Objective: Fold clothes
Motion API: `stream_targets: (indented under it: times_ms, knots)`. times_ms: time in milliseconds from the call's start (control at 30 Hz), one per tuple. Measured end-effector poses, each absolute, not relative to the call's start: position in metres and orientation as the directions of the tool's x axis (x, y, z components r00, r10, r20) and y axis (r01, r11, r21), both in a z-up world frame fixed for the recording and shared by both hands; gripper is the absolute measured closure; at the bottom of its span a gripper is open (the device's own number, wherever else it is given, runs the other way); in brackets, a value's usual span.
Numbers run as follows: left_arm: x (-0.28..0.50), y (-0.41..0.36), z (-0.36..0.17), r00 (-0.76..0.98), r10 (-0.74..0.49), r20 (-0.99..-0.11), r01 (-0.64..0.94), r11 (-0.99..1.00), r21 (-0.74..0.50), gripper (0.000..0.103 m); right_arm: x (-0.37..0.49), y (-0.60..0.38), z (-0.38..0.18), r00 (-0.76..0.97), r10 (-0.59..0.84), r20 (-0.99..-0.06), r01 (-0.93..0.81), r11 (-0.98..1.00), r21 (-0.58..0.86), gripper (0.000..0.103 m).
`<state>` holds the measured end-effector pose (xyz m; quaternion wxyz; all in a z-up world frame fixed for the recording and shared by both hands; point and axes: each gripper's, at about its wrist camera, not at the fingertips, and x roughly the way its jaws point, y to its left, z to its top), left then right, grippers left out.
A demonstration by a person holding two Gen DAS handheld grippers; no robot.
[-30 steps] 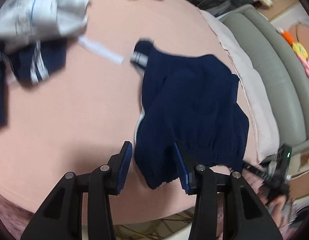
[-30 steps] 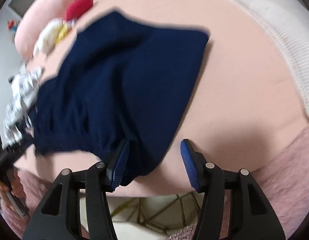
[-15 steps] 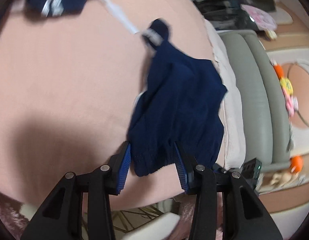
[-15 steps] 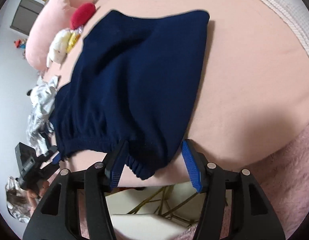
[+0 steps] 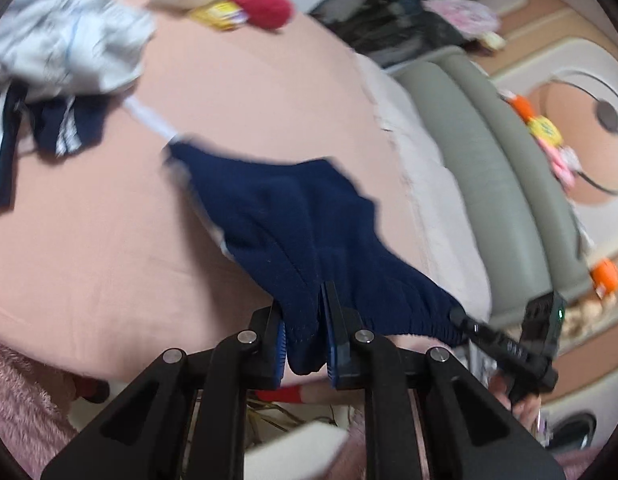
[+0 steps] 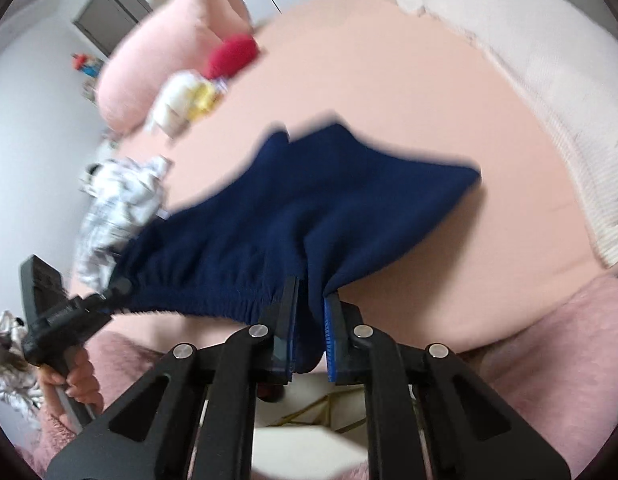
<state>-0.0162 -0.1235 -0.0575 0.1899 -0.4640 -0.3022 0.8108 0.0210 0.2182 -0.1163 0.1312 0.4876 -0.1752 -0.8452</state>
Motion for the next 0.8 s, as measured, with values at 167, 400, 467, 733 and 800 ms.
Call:
stream_targets:
  times_ms: [167,400,467,733,800]
  knots:
    - [-0.093,-0.115,-0.068,-0.429,0.525,-0.735,-0.021,-0.82,-0.573,0.089,-0.01,0.229,-0.108,-0.475,-0.345,-0.809,0.023,-0.924,0.381,0.093]
    - [-0.167,-0.099,0.111,-0.706,0.492,-0.509,-0.27,-0.852,-0.449,0.09,-0.101,0.241,-0.013,-0.686,-0.286,-0.669,0.116,-0.951,0.288,0.096]
    - [-0.156,-0.104,0.146,-0.752,0.491,-0.44,-0.301,-0.849,-0.433,0.09,-0.111,0.241,0.043,-0.782,-0.286,-0.555,0.16,-0.951,0.264,0.096]
    - [-0.147,-0.119,0.079,-0.703,0.484,-0.522,-0.183,-0.832,-0.525,0.09,-0.099,0.222,0.037,-0.746,-0.34,-0.573,0.187,-0.932,0.309,0.095]
    - [-0.142,-0.125,0.046,-0.668,0.48,-0.569,-0.118,-0.823,-0.556,0.09,-0.101,0.22,-0.008,-0.653,-0.357,-0.668,0.165,-0.928,0.333,0.095]
